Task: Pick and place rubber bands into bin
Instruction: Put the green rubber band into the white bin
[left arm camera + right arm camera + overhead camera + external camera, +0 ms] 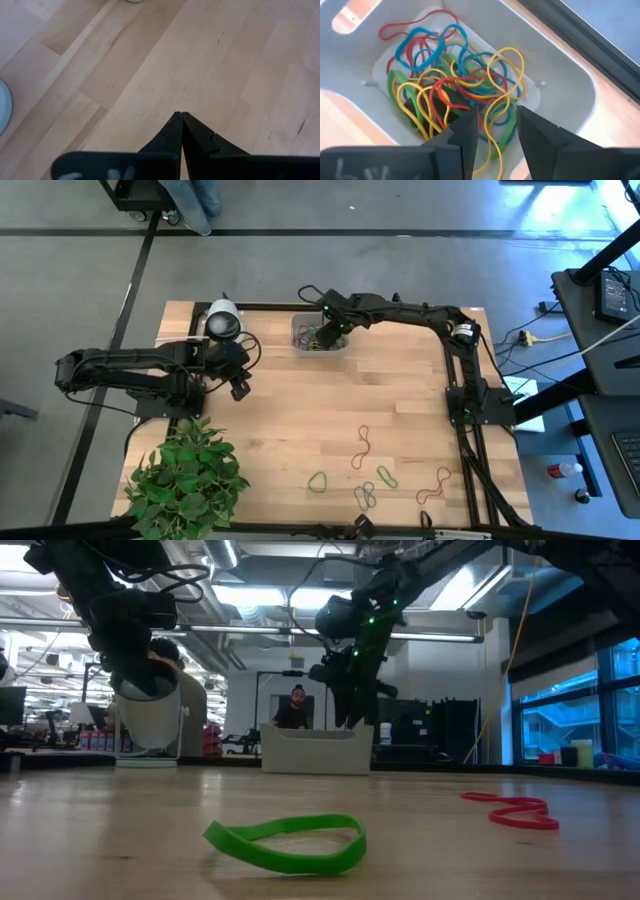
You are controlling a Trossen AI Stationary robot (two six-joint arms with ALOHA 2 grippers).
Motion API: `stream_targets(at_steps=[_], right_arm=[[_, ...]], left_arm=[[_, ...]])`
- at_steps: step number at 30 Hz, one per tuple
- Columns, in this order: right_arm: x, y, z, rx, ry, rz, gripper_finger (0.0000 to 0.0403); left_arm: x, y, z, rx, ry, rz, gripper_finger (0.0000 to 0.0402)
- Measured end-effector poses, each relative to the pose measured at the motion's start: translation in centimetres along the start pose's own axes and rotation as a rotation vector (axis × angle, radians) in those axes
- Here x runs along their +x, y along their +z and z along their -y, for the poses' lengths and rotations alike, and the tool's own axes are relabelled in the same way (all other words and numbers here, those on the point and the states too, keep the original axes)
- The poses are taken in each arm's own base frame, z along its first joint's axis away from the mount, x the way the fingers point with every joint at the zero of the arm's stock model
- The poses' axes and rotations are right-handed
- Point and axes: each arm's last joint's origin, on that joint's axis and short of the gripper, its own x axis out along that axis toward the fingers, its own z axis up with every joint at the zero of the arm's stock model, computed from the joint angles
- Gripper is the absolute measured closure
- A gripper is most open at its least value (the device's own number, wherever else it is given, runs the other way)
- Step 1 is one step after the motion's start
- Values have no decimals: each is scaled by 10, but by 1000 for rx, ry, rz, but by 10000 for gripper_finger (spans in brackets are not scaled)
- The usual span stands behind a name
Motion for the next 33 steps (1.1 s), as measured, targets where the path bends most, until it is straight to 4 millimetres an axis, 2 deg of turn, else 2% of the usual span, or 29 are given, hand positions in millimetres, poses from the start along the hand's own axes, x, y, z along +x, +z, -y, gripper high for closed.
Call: stream_targets(at_steps=[6,12,15,22,27,33], right_arm=[[-36,-3,-5,-26,6,12,285],[-75,-32,-14,-21,-26,36,318],[-92,-57,-21,9,-1,48,333],[-124,-130,-39,87,89,47,364],[-136,-179,-49,144,144,14,389],[-142,-223,-60,166,170,-46,394]], left_arm=[[0,0,0,0,0,-1,400],[0,-1,1,3,-22,-17,398],[0,-1,1,3,-32,-21,398],[0,-2,4,69,-50,-26,398],[-1,-5,9,111,-73,-32,398],[-1,-10,24,153,-125,-56,398]])
